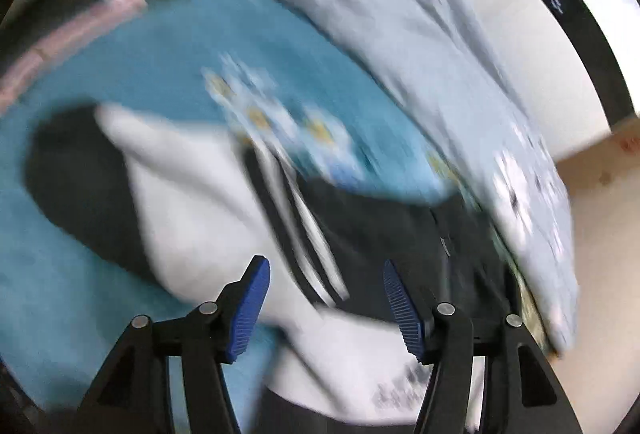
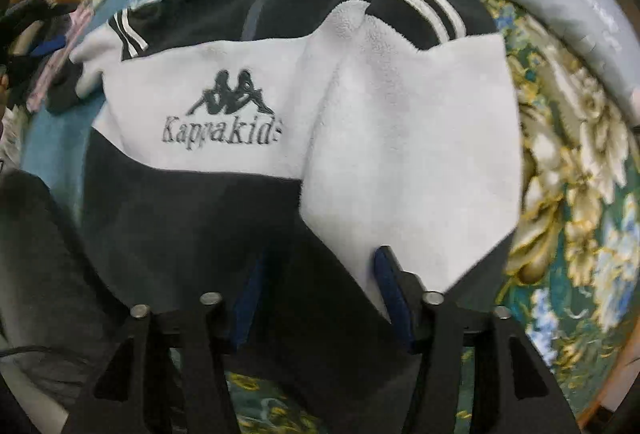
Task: Fold clothes
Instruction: 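Grasp the black sleeve cuff of the jacket with the right gripper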
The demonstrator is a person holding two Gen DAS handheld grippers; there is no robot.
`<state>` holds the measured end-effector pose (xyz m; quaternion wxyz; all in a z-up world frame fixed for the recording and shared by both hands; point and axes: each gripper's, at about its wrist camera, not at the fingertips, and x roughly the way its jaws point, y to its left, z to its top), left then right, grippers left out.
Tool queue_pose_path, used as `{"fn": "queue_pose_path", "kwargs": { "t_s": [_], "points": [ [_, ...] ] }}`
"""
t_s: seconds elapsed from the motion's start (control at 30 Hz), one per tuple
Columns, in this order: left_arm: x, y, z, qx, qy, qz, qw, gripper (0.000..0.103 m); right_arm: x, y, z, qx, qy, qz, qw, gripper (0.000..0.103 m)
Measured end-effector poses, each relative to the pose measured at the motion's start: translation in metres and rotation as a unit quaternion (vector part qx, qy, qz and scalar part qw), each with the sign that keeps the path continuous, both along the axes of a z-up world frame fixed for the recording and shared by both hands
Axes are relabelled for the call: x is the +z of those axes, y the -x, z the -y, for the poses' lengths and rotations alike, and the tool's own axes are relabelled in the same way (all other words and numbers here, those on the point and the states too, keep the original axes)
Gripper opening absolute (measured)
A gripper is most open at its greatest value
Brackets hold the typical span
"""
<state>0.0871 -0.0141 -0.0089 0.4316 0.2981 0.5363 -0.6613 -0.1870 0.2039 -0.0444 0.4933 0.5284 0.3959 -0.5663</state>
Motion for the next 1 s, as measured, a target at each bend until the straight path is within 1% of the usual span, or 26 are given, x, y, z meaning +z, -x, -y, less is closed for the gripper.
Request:
{"fn": "queue_pose_path", "kwargs": {
  "t_s": [0.03, 0.1, 0.17, 0.23, 0.3, 0.37, 0.43, 0.5, 0.57, 0.6, 0.63, 0.7, 0.73, 0.77, 0.83, 0.93, 0.97, 1.0],
  "points": [
    [-0.011, 0.012, -0.01, -0.015, -0.012, 0.0, 0.9998, 0.063, 0.004, 0.005, -0.002, -0.008, 0.004, -0.006, 1.0, 0.009],
    [-0.029, 0.028, -0.028, -0.039, -0.028, -0.001, 0.9989, 0.063, 0.019, 0.027, -0.004, -0.031, 0.02, -0.011, 0.999, 0.009],
    [-0.043, 0.031, -0.041, -0.05, -0.031, -0.003, 0.9983, 0.063, 0.038, 0.052, -0.007, -0.052, 0.041, -0.024, 0.998, 0.008],
    [-0.049, 0.028, -0.049, -0.05, -0.03, 0.001, 0.9983, 0.063, 0.06, 0.084, -0.009, -0.072, 0.065, -0.066, 0.993, 0.008],
    [-0.055, 0.026, -0.056, -0.05, -0.03, 0.004, 0.9983, 0.063, 0.082, 0.127, -0.009, -0.108, 0.086, -0.109, 0.984, 0.008],
    [-0.052, 0.021, -0.054, -0.042, -0.026, -0.019, 0.9986, 0.063, 0.098, 0.171, -0.002, -0.136, 0.092, -0.162, 0.973, 0.008],
    [-0.05, 0.021, -0.056, -0.043, -0.015, -0.018, 0.9988, 0.063, 0.098, 0.207, 0.008, -0.152, 0.082, -0.197, 0.965, 0.008],
    [-0.053, 0.023, -0.058, -0.045, -0.018, -0.004, 0.9988, 0.063, 0.091, 0.242, 0.019, -0.167, 0.066, -0.221, 0.958, 0.008],
    [-0.055, 0.024, -0.058, -0.044, -0.023, 0.002, 0.9988, 0.063, 0.075, 0.273, 0.028, -0.189, 0.05, -0.216, 0.957, 0.008],
    [-0.055, 0.022, -0.058, -0.041, -0.023, 0.003, 0.9989, 0.063, 0.067, 0.284, 0.032, -0.203, 0.049, -0.203, 0.957, 0.008],
    [-0.055, 0.02, -0.058, -0.037, -0.023, 0.004, 0.999, 0.063, 0.061, 0.293, 0.035, -0.216, 0.05, -0.191, 0.956, 0.011],
    [-0.056, 0.015, -0.059, -0.027, -0.024, 0.002, 0.9993, 0.063, 0.058, 0.299, 0.037, -0.233, 0.064, -0.176, 0.954, 0.026],
    [-0.056, 0.013, -0.059, -0.021, -0.025, 0.001, 0.9995, 0.063, 0.063, 0.299, 0.036, -0.231, 0.078, -0.172, 0.954, 0.045],
    [-0.056, 0.01, -0.059, -0.016, -0.026, 0.0, 0.9995, 0.063, 0.067, 0.299, 0.036, -0.229, 0.093, -0.168, 0.954, 0.058],
    [-0.058, 0.009, -0.058, -0.01, -0.032, 0.001, 0.9994, 0.063, 0.077, 0.3, 0.034, -0.228, 0.121, -0.163, 0.952, 0.058],
    [-0.061, 0.013, -0.056, -0.012, -0.035, 0.009, 0.9993, 0.063, 0.095, 0.303, 0.017, -0.247, 0.158, -0.175, 0.94, 0.058],
    [-0.06, 0.015, -0.057, -0.014, -0.032, 0.011, 0.9993, 0.063, 0.096, 0.303, 0.007, -0.258, 0.168, -0.165, 0.937, 0.058],
    [-0.059, 0.016, -0.058, -0.016, -0.03, 0.013, 0.9993, 0.063, 0.09, 0.3, -0.003, -0.263, 0.171, -0.147, 0.938, 0.058]
  ]
}}
